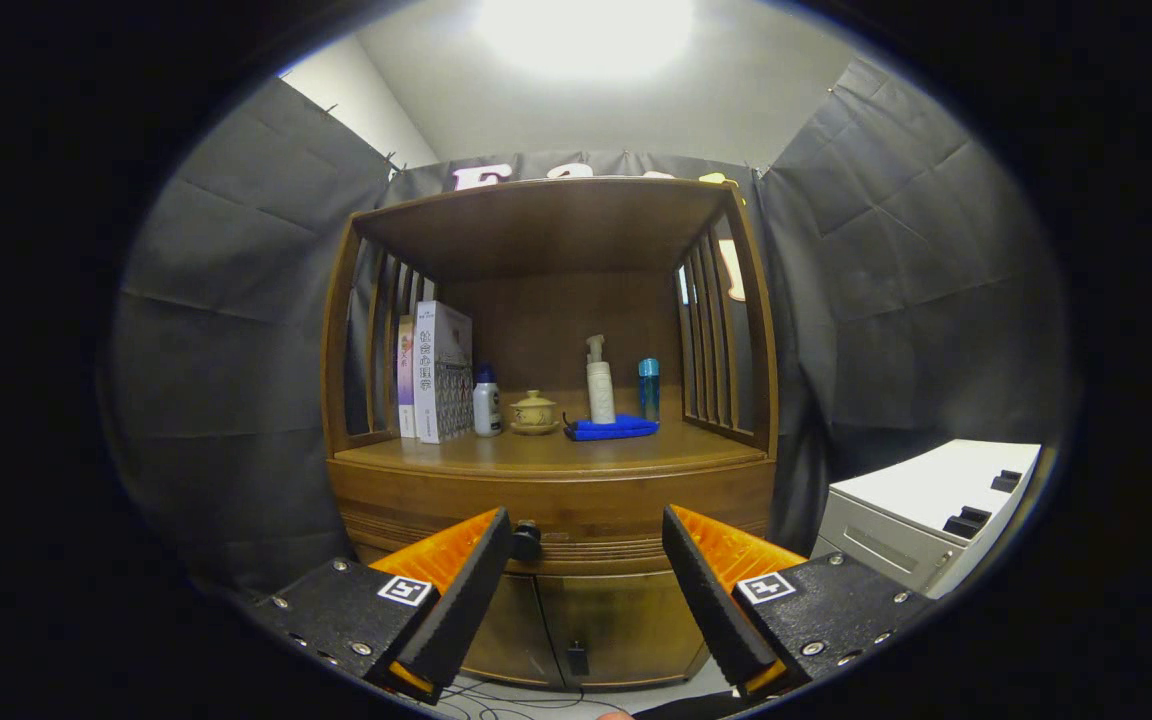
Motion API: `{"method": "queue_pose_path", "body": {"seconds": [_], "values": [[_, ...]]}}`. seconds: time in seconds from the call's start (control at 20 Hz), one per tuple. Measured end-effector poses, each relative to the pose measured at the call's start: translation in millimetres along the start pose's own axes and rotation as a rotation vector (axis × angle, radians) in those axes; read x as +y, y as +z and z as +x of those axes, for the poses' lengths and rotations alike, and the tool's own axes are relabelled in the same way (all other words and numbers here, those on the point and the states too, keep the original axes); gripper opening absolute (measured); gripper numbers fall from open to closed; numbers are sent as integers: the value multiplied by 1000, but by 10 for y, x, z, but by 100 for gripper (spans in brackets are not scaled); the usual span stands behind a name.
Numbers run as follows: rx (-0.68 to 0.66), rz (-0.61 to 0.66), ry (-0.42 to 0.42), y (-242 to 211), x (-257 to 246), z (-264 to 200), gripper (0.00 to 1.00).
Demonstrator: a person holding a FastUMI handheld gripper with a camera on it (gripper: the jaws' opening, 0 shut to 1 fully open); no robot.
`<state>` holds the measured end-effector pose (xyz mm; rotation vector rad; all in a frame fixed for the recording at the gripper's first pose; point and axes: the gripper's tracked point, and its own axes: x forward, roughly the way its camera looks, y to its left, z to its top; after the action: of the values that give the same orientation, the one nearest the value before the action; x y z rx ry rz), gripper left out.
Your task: Pull open the drawer, take out the items inside it, and place them on the countertop above the cabinet.
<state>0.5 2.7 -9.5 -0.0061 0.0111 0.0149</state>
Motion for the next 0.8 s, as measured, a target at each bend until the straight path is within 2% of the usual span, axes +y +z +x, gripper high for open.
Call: {"method": "queue_pose_path", "body": {"seconds": [0.4,0.8], "values": [[23,14,11,-96,37,141,94],[12,16,33,-120,191,671,94]]}}
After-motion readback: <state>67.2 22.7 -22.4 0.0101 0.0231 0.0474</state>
